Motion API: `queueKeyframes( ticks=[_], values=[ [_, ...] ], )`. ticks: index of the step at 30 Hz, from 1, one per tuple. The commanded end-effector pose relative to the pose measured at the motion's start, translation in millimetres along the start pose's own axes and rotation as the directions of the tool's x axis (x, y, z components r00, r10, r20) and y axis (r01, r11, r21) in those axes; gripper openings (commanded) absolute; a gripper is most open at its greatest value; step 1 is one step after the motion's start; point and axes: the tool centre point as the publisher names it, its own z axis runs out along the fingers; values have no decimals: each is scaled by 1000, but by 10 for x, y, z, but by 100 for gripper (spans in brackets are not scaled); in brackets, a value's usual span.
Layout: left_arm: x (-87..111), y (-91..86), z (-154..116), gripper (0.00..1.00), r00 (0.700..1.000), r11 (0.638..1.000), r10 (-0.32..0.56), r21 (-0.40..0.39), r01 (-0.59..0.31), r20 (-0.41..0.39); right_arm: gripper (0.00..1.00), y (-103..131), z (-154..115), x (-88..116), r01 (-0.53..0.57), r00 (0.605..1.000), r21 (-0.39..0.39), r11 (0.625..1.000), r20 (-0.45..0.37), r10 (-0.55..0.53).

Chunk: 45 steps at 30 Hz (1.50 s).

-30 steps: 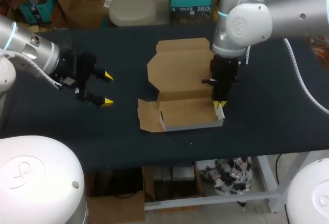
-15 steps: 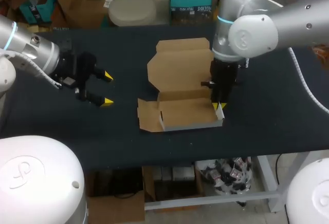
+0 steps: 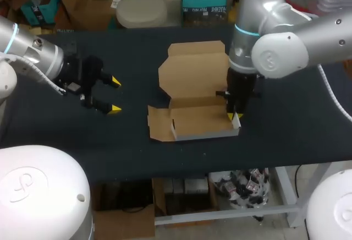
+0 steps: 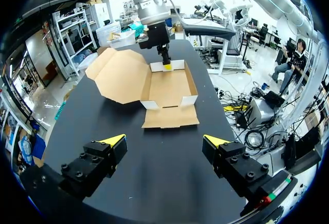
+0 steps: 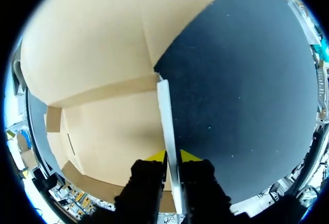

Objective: Assemble the packaging by folding the flat box into shape, placing the metal phone stand inside, and closing the box properly

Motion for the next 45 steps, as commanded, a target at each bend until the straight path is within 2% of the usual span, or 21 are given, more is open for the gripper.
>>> queueKeyframes(
  ticks=[1, 13, 14, 15, 16, 24, 30, 39, 45],
  values=[
    [-4, -8, -9, 100, 1000, 1000, -1, -5, 1, -4, 13, -34, 12, 9, -10, 1000, -32, 999, 13, 11],
    [-4, -8, -9, 100, 1000, 1000, -1, -5, 1, -4, 15, 14, 67, -13, -14, 1000, -46, 999, 21, 15],
    [-4, -8, -9, 100, 1000, 1000, -1, -5, 1, -4, 10, 16, 67, -14, -13, 1000, -46, 999, 23, 15],
    [-4, -8, -9, 100, 1000, 1000, -1, -5, 1, -4, 0, 20, 66, -14, -13, 1000, -47, 999, 25, 15],
    [-4, -8, -9, 100, 1000, 1000, -1, -5, 1, -4, 0, 24, 65, -13, -12, 999, -48, 999, 31, 14],
    [-4, -8, -9, 100, 1000, 1000, -1, -5, 1, -4, 0, 83, 29, 56, 53, 993, -74, 996, 111, -45],
    [-4, -8, -9, 100, 1000, 1000, -1, -5, 1, -4, 0, 173, 28, 114, 79, 982, -54, 995, 177, -69],
    [-4, -8, -9, 100, 1000, 1000, -1, -5, 1, -4, 0, 259, 46, 135, -27, 937, -72, 997, 347, 50],
    [-4, -8, -9, 100, 1000, 1000, -1, -5, 1, -4, 0, 265, 41, 117, -56, 922, -102, 993, 377, 90]
  ],
)
